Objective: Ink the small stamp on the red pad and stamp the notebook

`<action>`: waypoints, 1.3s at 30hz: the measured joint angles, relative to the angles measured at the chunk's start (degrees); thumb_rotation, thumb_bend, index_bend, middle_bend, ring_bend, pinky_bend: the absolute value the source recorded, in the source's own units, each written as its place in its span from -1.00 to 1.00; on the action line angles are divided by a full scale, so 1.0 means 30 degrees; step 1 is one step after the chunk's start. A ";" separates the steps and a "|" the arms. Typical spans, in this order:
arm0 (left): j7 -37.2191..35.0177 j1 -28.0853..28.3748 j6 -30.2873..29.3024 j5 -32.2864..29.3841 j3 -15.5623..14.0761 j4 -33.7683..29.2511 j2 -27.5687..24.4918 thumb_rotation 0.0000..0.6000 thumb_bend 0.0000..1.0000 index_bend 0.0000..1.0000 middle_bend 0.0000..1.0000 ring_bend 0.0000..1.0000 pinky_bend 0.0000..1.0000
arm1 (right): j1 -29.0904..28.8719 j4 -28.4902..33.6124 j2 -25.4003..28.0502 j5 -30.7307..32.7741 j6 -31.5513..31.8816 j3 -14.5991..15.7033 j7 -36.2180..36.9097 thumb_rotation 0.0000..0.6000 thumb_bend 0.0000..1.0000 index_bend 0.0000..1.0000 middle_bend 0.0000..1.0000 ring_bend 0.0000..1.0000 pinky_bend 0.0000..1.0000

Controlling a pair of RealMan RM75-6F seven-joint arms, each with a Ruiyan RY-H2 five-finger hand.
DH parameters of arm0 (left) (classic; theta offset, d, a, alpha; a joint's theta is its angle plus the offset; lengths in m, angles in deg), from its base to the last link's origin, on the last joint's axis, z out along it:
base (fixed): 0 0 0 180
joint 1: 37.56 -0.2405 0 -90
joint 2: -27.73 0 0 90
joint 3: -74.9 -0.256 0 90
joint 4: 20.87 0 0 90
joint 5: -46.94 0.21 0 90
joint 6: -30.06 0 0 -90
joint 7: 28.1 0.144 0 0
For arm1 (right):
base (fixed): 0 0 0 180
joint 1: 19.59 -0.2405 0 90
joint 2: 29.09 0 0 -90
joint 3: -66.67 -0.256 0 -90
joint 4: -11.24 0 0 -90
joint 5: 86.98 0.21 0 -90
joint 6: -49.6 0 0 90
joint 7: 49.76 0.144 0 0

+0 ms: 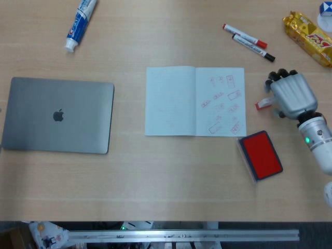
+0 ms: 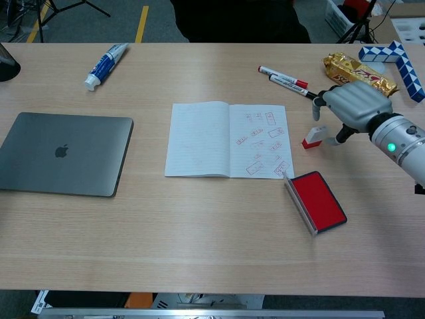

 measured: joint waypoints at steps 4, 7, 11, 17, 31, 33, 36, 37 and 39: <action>-0.0049 -0.0019 -0.0016 -0.0027 0.0018 0.0039 0.0020 1.00 -0.51 -0.57 -0.68 -0.50 -0.55 | -0.0096 -0.0421 -0.0231 0.0086 -0.0159 -0.0129 0.0127 1.00 -0.64 -0.03 -0.34 -0.51 -0.27; -0.0044 -0.0015 0.0013 -0.0049 0.0027 0.0072 0.0036 1.00 -0.51 -0.57 -0.68 -0.50 -0.55 | -0.0201 -0.0677 -0.0444 0.0177 -0.0322 -0.0222 0.0177 1.00 -0.63 -0.01 -0.33 -0.51 -0.27; -0.0068 -0.0005 0.0045 -0.0067 0.0039 0.0095 0.0039 1.00 -0.51 -0.57 -0.68 -0.50 -0.55 | -0.0346 -0.0878 -0.0698 0.0275 -0.0455 -0.0343 0.0166 1.00 -0.60 0.02 -0.33 -0.51 -0.27; -0.0100 -0.0014 0.0088 -0.0116 0.0040 0.0141 0.0024 1.00 -0.51 -0.57 -0.69 -0.50 -0.55 | -0.0514 -0.1008 -0.0872 0.0403 -0.0642 -0.0356 -0.0138 1.00 -0.59 0.03 -0.33 -0.51 -0.27; -0.0210 -0.0006 0.0146 -0.0192 0.0082 0.0257 0.0032 1.00 -0.51 -0.57 -0.71 -0.50 -0.55 | -0.0692 -0.1352 -0.1105 0.1049 -0.1008 -0.0291 -0.0755 1.00 -0.59 0.11 -0.29 -0.51 -0.27; -0.0224 -0.0011 0.0136 -0.0205 0.0094 0.0275 0.0037 1.00 -0.51 -0.57 -0.71 -0.50 -0.55 | -0.0740 -0.1422 -0.1152 0.1149 -0.1073 -0.0315 -0.0818 1.00 -0.57 0.11 -0.29 -0.51 -0.27; -0.0230 -0.0018 0.0139 -0.0230 0.0101 0.0298 0.0041 1.00 -0.51 -0.57 -0.71 -0.50 -0.55 | -0.0817 -0.1511 -0.1237 0.1304 -0.1161 -0.0364 -0.0877 1.00 -0.52 0.13 -0.27 -0.50 -0.27; -0.0227 -0.0025 0.0142 -0.0240 0.0098 0.0315 0.0044 1.00 -0.51 -0.57 -0.71 -0.50 -0.55 | -0.0840 -0.1536 -0.1263 0.1346 -0.1178 -0.0376 -0.0899 1.00 -0.50 0.14 -0.27 -0.50 -0.27; -0.0231 -0.0043 0.0137 -0.0253 0.0093 0.0332 0.0051 1.00 -0.51 -0.57 -0.72 -0.50 -0.55 | -0.0872 -0.1556 -0.1285 0.1389 -0.1216 -0.0378 -0.0917 1.00 -0.48 0.14 -0.27 -0.49 -0.27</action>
